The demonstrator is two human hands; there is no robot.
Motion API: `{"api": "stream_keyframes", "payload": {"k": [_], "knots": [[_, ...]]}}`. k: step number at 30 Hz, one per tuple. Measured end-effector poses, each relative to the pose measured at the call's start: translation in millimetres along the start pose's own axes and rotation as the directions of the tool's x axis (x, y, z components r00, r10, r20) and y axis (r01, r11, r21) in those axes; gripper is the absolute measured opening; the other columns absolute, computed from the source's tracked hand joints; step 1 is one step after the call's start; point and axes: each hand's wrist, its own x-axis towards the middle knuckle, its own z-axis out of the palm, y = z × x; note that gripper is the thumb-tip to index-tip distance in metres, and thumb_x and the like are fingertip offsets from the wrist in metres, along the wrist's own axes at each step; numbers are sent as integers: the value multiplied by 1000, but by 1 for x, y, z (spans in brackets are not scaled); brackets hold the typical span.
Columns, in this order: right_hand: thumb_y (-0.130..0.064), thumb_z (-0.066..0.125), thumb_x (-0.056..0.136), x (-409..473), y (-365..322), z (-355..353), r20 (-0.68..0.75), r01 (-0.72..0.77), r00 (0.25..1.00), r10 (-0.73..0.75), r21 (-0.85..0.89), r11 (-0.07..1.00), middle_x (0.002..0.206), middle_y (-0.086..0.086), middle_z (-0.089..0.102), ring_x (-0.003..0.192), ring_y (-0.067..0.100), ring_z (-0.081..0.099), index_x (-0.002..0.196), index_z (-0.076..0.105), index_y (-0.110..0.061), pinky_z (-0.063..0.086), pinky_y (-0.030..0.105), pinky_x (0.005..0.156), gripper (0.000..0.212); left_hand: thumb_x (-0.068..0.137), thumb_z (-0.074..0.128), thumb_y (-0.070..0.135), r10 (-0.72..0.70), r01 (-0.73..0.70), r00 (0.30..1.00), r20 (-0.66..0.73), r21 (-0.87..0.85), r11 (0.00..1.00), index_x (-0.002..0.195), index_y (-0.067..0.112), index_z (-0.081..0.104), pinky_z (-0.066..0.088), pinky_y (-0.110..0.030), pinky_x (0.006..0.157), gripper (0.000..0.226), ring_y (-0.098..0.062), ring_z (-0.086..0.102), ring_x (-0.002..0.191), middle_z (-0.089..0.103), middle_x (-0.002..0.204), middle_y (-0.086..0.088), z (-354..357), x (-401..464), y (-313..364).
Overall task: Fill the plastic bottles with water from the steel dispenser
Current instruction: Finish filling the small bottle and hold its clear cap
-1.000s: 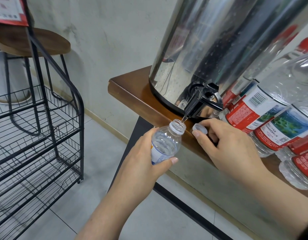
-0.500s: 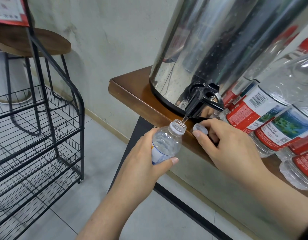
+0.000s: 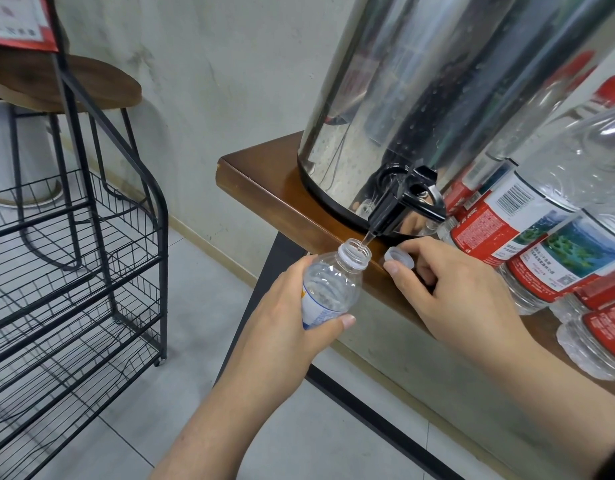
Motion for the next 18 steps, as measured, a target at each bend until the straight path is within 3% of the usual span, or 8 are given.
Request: {"api": "stream_keyframes", "payload": {"k": [12, 18], "knots": [[-63, 41, 95, -1, 0, 0, -4, -1, 1000, 1, 5, 1000, 77, -28, 47, 75, -6, 51, 117, 62, -38, 31, 18, 58, 39, 85, 80, 43, 22, -23, 1000, -12, -9, 1000, 137, 53, 41, 40, 2, 83, 66, 12, 51, 116, 55, 123, 32, 0, -1, -1], [-62, 42, 94, -1, -2, -1, -9, -6, 1000, 6, 7, 1000, 74, -27, 45, 73, -6, 50, 117, 64, -37, 28, 17, 57, 41, 84, 80, 44, 19, -19, 1000, -12, -4, 1000, 140, 50, 41, 40, 3, 83, 68, 7, 53, 118, 55, 125, 31, 0, -1, -2]]}}
